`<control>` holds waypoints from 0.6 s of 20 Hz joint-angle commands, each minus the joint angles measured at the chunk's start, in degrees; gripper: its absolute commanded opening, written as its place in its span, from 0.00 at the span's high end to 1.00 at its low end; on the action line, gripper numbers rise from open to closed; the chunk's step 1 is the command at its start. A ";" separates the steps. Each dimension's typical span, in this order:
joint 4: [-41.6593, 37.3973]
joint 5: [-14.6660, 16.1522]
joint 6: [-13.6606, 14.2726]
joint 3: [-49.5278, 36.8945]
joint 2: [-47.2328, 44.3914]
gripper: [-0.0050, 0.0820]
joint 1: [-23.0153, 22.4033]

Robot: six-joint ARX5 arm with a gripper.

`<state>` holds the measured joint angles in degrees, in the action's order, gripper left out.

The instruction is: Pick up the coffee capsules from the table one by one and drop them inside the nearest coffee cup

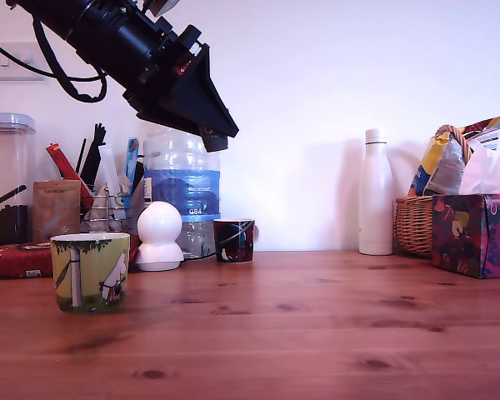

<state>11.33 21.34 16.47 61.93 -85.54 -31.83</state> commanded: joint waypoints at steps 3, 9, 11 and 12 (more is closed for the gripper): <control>-0.66 0.22 0.04 0.46 -0.72 0.84 -0.15; -0.63 0.24 0.04 0.46 -0.72 0.84 -0.15; -0.63 0.28 0.04 0.46 -0.72 0.84 -0.15; -0.55 0.57 0.04 0.46 -0.72 0.84 -0.15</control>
<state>11.33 21.54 16.45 61.93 -85.54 -31.83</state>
